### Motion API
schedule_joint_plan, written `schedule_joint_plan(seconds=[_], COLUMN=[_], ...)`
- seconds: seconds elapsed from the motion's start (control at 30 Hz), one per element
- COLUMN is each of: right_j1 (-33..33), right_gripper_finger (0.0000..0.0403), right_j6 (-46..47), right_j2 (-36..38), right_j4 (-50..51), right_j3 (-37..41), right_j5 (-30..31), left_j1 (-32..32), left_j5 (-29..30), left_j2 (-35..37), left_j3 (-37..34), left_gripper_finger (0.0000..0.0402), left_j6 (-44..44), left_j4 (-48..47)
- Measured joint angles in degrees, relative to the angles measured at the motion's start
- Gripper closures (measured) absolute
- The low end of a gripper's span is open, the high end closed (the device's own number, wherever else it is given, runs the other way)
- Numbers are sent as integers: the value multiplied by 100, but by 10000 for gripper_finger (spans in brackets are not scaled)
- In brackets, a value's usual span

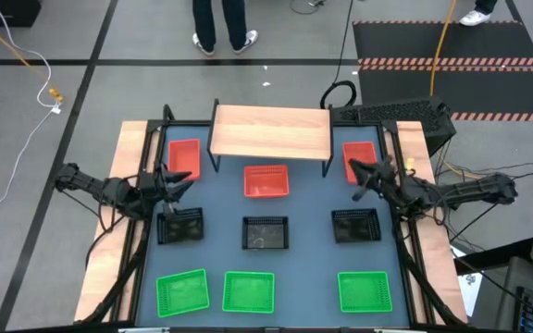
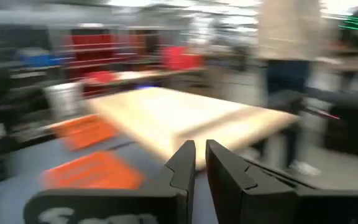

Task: Stack baskets on shelf by color
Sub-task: Put the left orange bin on the shelf

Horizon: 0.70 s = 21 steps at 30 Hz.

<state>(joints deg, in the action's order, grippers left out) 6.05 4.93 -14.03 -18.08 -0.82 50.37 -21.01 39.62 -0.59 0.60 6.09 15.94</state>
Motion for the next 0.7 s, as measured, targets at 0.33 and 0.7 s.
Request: schedule_joint_plan(seconds=[0.33, 0.7], right_j1=[-247, -311], right_gripper_finger=[371, 371], right_j6=[625, -650], right_j2=[-470, -519], right_j4=[-54, -1090], right_j3=[-4, -2], right_j5=[-836, -841], left_j1=[155, 236], left_j5=[695, 313], left_j2=[-79, -91], left_j3=[0, 0], left_gripper_finger=[266, 266], left_j6=[673, 977], left_j4=[-28, 876])
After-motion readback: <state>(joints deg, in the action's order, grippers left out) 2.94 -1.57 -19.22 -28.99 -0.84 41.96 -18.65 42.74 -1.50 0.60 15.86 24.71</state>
